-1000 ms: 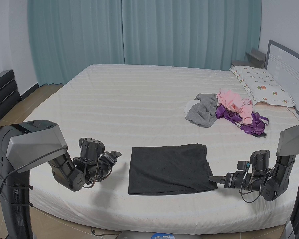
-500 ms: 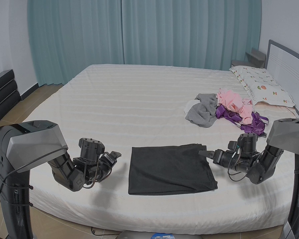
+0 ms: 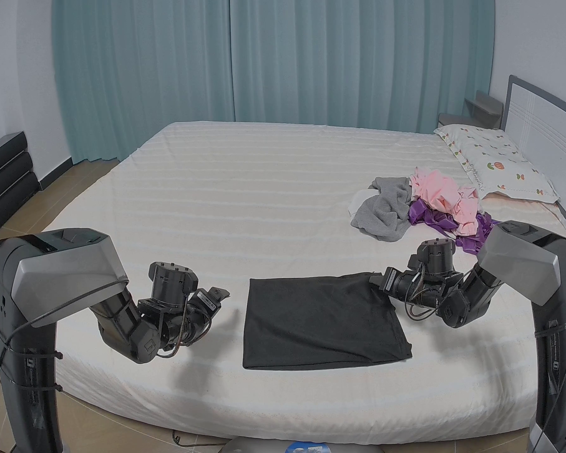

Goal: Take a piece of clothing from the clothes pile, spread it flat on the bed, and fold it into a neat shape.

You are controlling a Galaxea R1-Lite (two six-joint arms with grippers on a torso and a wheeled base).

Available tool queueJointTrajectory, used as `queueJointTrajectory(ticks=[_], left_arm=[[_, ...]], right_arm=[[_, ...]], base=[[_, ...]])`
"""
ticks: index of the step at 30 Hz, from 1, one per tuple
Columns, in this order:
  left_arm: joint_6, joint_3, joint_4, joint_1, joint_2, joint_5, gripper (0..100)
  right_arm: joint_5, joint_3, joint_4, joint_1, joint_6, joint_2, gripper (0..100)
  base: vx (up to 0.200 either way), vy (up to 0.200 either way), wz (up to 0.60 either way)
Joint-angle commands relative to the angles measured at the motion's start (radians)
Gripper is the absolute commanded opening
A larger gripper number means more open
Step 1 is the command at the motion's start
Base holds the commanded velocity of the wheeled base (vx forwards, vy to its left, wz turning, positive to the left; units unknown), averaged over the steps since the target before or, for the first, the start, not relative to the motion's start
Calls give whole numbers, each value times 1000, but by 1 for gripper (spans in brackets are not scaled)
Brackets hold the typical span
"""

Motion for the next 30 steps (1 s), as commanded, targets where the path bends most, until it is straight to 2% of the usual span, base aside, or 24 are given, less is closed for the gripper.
queueJointTrajectory(ticks=[1,9,14,30], left_arm=[[1,0,0,-1,1,1,100],[1,0,0,-3,1,1,100],[1,0,0,-1,3,1,100],[2,6,-14,-3,3,1,100]], right_arm=[[-3,-34,4,-7,1,16,0],[-3,-60,10,-12,1,-1,0],[-1,-109,91,-13,2,4,0],[-3,-131,177,-36,2,22,0]], base=[[0,0,0],[0,0,0],[0,0,0],[0,0,0]])
